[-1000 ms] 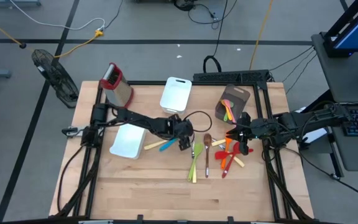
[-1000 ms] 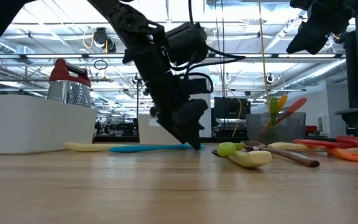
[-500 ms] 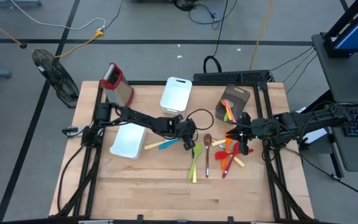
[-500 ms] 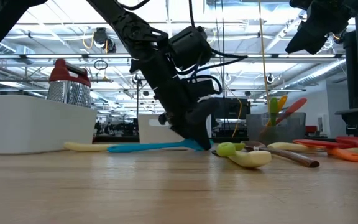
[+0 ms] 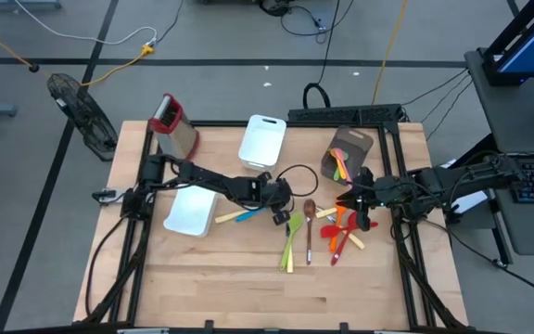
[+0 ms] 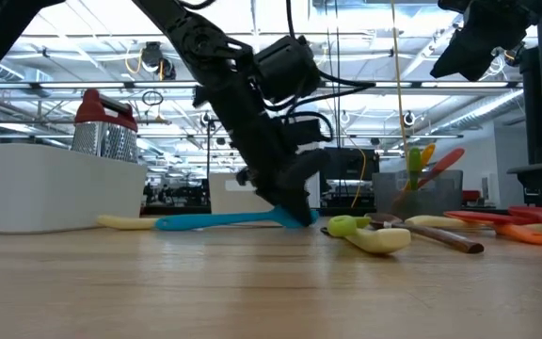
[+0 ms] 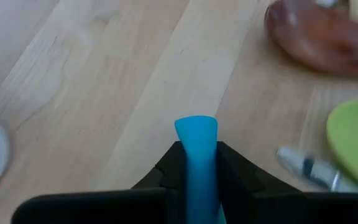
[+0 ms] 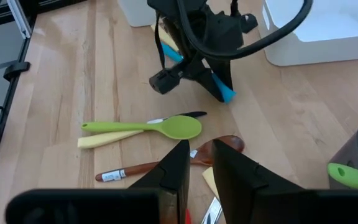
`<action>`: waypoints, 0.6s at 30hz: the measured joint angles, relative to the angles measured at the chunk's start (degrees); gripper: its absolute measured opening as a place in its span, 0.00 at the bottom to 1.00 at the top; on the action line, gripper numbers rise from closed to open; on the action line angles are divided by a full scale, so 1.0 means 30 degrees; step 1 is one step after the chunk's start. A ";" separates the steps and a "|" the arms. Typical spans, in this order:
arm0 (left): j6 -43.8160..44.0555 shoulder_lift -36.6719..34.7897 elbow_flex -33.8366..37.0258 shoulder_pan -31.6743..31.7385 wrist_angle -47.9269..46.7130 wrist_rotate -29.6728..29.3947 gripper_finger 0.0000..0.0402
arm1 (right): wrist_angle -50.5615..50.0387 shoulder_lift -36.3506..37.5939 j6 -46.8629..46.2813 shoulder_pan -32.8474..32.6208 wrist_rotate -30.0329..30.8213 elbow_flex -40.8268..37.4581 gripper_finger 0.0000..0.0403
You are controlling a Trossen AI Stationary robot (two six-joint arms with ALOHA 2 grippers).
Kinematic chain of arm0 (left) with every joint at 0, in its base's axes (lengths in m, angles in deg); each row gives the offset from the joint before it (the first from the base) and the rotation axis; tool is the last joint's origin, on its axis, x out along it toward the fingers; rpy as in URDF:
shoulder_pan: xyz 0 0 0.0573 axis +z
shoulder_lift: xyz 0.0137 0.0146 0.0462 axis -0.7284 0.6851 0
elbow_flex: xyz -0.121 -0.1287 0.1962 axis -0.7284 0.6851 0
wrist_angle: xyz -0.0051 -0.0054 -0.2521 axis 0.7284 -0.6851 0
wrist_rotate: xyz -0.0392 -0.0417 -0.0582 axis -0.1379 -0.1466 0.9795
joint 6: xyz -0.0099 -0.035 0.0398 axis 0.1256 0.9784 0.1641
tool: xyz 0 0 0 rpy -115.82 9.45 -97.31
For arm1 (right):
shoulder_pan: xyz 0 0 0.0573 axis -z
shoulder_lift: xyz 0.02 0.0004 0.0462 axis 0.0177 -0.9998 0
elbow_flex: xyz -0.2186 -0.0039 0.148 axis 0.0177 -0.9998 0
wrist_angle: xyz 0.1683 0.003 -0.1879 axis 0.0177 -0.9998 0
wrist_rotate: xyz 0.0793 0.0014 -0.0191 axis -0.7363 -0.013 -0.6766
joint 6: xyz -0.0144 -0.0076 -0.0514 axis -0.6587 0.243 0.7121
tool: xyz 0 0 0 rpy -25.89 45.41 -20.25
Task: Pick & Place Kitchen Items
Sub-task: Put the blue spatula into the black bin
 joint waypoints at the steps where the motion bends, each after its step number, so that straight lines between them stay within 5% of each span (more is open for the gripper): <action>1: -0.0126 -0.0301 0.0057 -0.0008 -0.0360 -0.0103 0.13 | 0.0034 0.0000 0.0000 0.0000 0.0003 0.0000 0.15; 9: 0.0352 -0.3235 0.0062 -0.0139 -0.3697 -0.2641 0.03 | 0.0157 -0.0015 -0.0001 0.0000 0.0003 0.0000 0.15; 18: 0.0497 -0.6413 0.0025 -0.0168 -0.2498 -0.2587 0.03 | 0.0564 -0.0015 0.0131 0.0000 -0.0001 0.0000 0.15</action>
